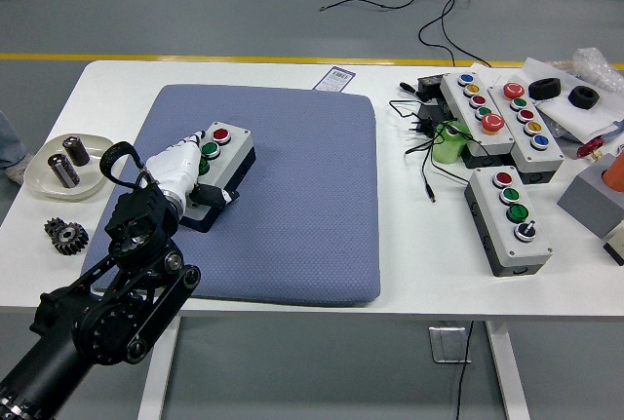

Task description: Pick up the button,place it on the desk,press the button,press the button

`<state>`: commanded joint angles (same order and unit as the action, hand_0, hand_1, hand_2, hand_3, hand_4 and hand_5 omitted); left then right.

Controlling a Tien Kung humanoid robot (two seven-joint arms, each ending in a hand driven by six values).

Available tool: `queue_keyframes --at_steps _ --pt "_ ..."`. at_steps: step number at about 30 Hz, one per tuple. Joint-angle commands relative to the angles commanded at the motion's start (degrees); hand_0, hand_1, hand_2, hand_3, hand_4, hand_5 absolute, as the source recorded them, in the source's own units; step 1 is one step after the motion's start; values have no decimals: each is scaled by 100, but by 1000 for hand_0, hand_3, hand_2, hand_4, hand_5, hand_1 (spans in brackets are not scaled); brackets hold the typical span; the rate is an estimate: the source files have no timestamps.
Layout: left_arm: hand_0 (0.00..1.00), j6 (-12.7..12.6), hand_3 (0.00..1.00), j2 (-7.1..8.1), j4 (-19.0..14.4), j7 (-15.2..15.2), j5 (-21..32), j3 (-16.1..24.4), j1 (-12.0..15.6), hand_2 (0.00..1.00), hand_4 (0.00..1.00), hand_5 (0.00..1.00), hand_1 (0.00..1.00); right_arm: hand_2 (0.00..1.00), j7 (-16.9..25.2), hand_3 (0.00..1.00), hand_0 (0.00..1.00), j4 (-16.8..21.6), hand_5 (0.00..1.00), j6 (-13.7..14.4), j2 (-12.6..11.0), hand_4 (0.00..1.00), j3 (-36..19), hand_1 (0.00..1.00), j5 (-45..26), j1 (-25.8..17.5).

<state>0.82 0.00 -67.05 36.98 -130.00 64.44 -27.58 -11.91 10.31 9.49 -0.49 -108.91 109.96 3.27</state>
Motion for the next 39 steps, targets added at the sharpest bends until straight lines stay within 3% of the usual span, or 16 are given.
queue_keyframes --at_steps 5,6,11,12,17,18,23,24,29,30,36,37,39 --pt "450 107 998 0 36 0 0 -6 -26 998 878 148 645 707 -1 625 517 0 156 2 0 305 -7 657 5 5" --pt "175 98 998 0 46 0 0 -18 -27 476 867 130 261 708 -1 625 514 0 157 1 0 306 -8 659 7 6" --pt "175 55 998 0 103 0 0 -60 -16 476 867 130 261 708 -2 625 514 0 157 2 -2 306 -23 659 22 11" --pt "4 62 990 0 107 0 0 -60 -14 194 870 122 58 708 -1 625 508 0 156 2 -3 306 -27 659 24 11" --pt "4 5 990 0 110 0 0 -68 -14 194 870 122 58 708 0 625 508 0 156 2 -3 306 -45 659 39 11" --pt "2 -39 693 0 108 0 0 -69 -15 61 873 98 2 708 0 626 506 0 157 3 -3 306 -47 658 43 11" --pt "2 -305 693 0 109 0 0 -36 -23 61 873 98 2 708 -1 626 506 0 157 2 -4 306 -49 658 48 10" --pt "2 -349 419 0 116 0 0 -25 -25 2 873 104 2 708 -1 625 508 0 156 2 -5 306 -46 658 46 9" --pt "2 -393 419 15 162 0 0 -18 -35 2 873 104 2 708 -7 625 508 0 156 2 -4 306 -36 658 36 13" --pt "2 -384 306 21 163 0 0 -22 -33 2 897 155 2 708 -8 625 508 0 155 2 -4 306 -35 658 36 14" --pt "2 -258 306 83 216 0 0 -114 -40 2 897 155 2 708 -10 625 508 0 155 1 -4 306 -40 658 44 18" --pt "2 -236 237 100 239 0 0 -140 -41 2 929 244 2 708 -10 625 507 0 157 1 -5 311 -39 659 44 17" --pt "2 -221 237 121 278 0 0 -167 -33 2 929 244 2 708 -10 625 507 0 157 2 -5 311 -39 659 42 17"
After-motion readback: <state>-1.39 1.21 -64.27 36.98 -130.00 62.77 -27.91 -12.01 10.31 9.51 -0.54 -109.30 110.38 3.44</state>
